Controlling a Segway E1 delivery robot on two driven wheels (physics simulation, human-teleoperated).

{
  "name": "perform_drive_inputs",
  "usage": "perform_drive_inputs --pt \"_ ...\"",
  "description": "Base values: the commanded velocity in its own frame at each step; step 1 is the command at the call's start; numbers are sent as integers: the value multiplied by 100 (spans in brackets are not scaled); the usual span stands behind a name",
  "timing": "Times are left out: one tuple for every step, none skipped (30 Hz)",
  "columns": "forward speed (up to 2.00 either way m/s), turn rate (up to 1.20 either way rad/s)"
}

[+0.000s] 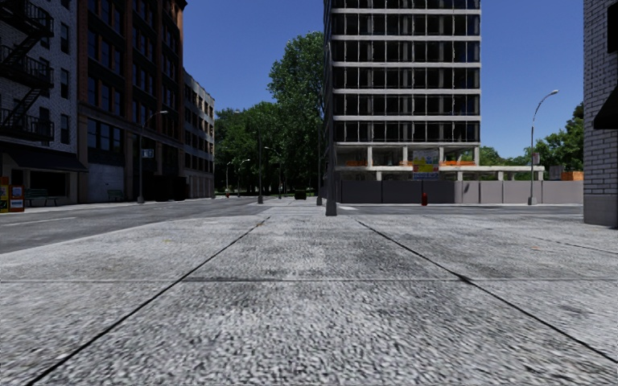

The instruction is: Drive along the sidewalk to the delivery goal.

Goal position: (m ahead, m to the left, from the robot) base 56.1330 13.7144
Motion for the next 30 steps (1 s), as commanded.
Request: perform_drive_inputs --pt "200 0" --pt "200 0" --pt "200 0" --pt "200 1" --pt "200 7" --pt "200 7" --pt "200 9" --pt "200 10" --pt "200 10" --pt "200 11" --pt "200 11" --pt "200 12" --pt "200 13" --pt "200 14" --pt "200 14" --pt "200 20" --pt "200 25" --pt "200 25" --pt "200 26" --pt "200 26" --pt "200 25" --pt "200 25" --pt "200 10" --pt "200 0" --pt "200 0" --pt "200 0" --pt "200 0" --pt "200 0" --pt "200 0" --pt "200 0"
